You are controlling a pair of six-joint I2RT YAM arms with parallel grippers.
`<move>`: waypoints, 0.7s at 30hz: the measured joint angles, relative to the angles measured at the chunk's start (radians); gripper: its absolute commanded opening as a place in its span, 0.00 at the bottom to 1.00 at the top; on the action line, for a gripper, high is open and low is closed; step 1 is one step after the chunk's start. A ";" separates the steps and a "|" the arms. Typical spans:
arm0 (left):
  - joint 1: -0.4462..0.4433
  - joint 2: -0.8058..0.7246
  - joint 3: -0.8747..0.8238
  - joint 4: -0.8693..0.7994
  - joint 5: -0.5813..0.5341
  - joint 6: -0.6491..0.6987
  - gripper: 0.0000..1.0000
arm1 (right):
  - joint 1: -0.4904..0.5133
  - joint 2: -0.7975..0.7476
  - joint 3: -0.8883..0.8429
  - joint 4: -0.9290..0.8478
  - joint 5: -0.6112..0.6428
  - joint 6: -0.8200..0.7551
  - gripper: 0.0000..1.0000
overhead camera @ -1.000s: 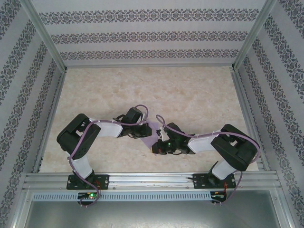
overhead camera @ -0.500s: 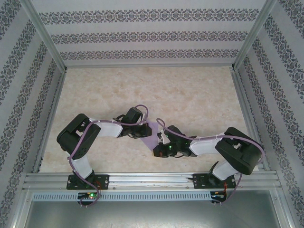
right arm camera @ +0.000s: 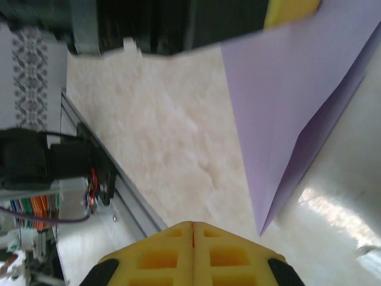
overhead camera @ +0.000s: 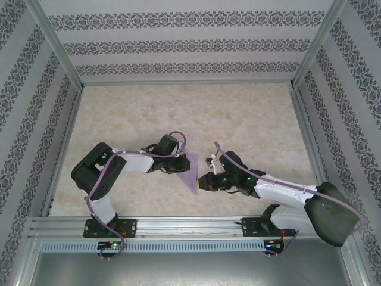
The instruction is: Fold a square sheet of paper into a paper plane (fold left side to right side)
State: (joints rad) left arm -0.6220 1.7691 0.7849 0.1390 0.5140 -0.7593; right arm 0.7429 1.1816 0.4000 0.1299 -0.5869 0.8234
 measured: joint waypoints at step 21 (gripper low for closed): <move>-0.001 0.000 0.000 0.000 -0.002 0.000 0.09 | 0.027 0.374 0.167 0.008 0.149 -0.045 0.00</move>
State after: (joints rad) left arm -0.6228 1.7691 0.7853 0.1387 0.5125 -0.7593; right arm 0.7704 1.5558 0.5674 0.1375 -0.4377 0.7780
